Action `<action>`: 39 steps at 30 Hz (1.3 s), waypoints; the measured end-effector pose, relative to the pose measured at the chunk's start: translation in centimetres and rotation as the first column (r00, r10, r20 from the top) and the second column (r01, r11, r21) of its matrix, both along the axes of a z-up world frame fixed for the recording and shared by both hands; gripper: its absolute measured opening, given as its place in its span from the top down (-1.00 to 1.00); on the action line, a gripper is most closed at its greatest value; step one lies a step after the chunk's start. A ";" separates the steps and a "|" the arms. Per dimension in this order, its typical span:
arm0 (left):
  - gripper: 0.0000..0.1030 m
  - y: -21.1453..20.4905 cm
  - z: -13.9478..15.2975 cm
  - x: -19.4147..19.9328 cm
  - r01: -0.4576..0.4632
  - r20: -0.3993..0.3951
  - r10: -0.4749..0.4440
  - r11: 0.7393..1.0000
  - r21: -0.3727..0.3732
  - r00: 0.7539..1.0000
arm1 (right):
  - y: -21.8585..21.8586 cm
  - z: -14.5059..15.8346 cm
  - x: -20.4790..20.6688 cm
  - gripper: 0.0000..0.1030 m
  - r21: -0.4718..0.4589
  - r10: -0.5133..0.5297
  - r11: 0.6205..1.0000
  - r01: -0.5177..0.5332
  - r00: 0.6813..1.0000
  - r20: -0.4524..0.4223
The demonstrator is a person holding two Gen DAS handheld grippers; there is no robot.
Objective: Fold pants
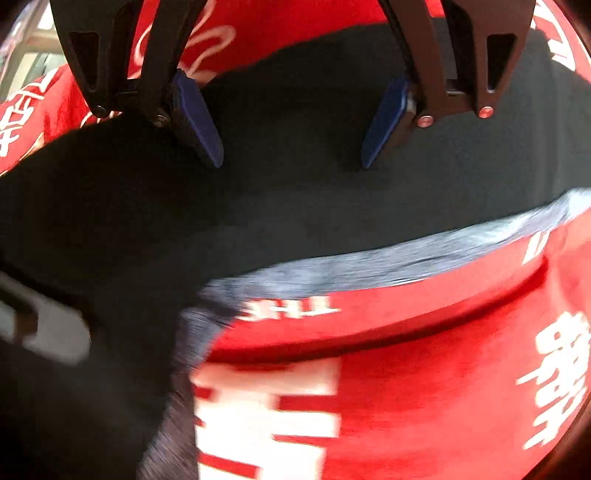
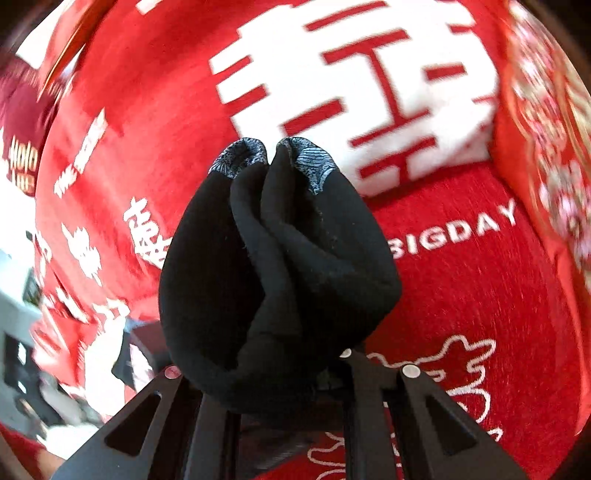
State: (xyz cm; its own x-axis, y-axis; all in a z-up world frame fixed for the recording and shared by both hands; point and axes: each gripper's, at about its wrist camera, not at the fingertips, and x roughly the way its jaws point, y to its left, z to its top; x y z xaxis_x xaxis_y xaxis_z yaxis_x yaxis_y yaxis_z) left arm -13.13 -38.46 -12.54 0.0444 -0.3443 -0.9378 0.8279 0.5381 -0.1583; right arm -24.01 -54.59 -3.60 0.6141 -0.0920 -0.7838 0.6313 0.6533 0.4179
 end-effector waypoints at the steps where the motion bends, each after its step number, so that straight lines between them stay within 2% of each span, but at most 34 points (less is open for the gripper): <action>1: -0.53 1.3 0.4 1.1 -0.020 0.004 0.020 1.000 0.003 1.000 | 1.1 0.1 1.2 0.74 -0.036 0.026 0.999 -0.027 0.999 -0.031; 7: -0.53 9.6 1.5 8.7 -0.137 0.050 0.134 0.988 0.065 0.990 | 8.8 -2.0 8.1 0.70 -0.165 0.148 0.969 -0.184 0.966 -0.211; 12: -0.53 15.4 0.1 13.3 -0.226 0.083 0.217 0.966 0.125 0.973 | 15.3 -7.0 12.2 0.64 -0.203 0.219 0.931 -0.304 0.909 -0.355; 14: -0.54 16.7 -0.6 14.0 -0.244 0.082 0.234 0.960 0.140 0.969 | 17.2 -9.0 13.1 0.55 -0.231 0.242 0.902 -0.366 0.869 -0.431; 15: -0.54 17.2 -0.9 14.3 -0.249 0.079 0.239 0.957 0.146 0.968 | 18.3 -9.7 13.6 0.49 -0.274 0.245 0.873 -0.403 0.849 -0.469; 17: -0.54 18.2 -1.5 14.9 -0.259 0.066 0.251 0.953 0.156 0.966 | 20.0 -10.1 13.7 0.20 -0.324 0.257 0.824 -0.465 0.817 -0.516; 18: -0.54 18.3 -1.6 15.1 -0.260 0.058 0.254 0.953 0.157 0.965 | 20.5 -10.0 13.8 -0.09 -0.320 0.282 0.812 -0.488 0.808 -0.518; 19: -0.54 18.6 -1.7 15.3 -0.262 0.049 0.258 0.952 0.155 0.965 | 20.9 -9.5 14.0 -0.20 -0.313 0.300 0.809 -0.497 0.807 -0.509; 22: -0.54 18.8 -2.0 15.9 -0.265 0.029 0.263 0.953 0.148 0.964 | 21.6 -6.9 12.3 -0.20 -0.300 0.346 0.812 -0.501 0.826 -0.445; 27: -0.54 19.0 -1.6 17.2 -0.236 -0.002 0.238 0.964 0.126 0.971 | 19.5 -4.3 10.2 -0.20 -0.259 0.337 0.853 -0.452 0.858 -0.387; 29: -0.54 17.6 -1.2 15.7 -0.222 0.004 0.223 0.967 0.125 0.975 | 19.5 -4.4 10.7 -0.20 -0.258 0.356 0.843 -0.471 0.850 -0.389; 31: -0.54 17.2 -1.6 15.7 -0.221 0.002 0.223 0.966 0.132 0.975 | 20.5 -4.9 11.4 -0.20 -0.254 0.414 0.806 -0.534 0.816 -0.404; 34: -0.54 17.7 -2.1 16.2 -0.237 -0.013 0.241 0.961 0.145 0.970 | 21.7 -4.3 11.1 -0.20 -0.221 0.485 0.787 -0.576 0.799 -0.357; 36: -0.54 18.1 -2.5 16.4 -0.232 -0.027 0.239 0.961 0.147 0.971 | 22.4 -3.6 10.5 -0.20 -0.239 0.483 0.781 -0.577 0.801 -0.355; 39: -0.54 17.7 -2.9 15.9 -0.203 -0.042 0.211 0.968 0.150 0.977 | 22.0 -3.7 10.8 -0.20 -0.287 0.419 0.787 -0.546 0.815 -0.401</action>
State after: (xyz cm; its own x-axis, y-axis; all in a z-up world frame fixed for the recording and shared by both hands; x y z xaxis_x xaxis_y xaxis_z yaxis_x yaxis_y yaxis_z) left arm 2.77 -20.80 -15.39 0.0454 -0.1949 -0.9798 0.6881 0.7171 -0.1108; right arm -13.19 -32.60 -7.30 0.3972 -0.1706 -0.9017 0.2393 0.9678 -0.0777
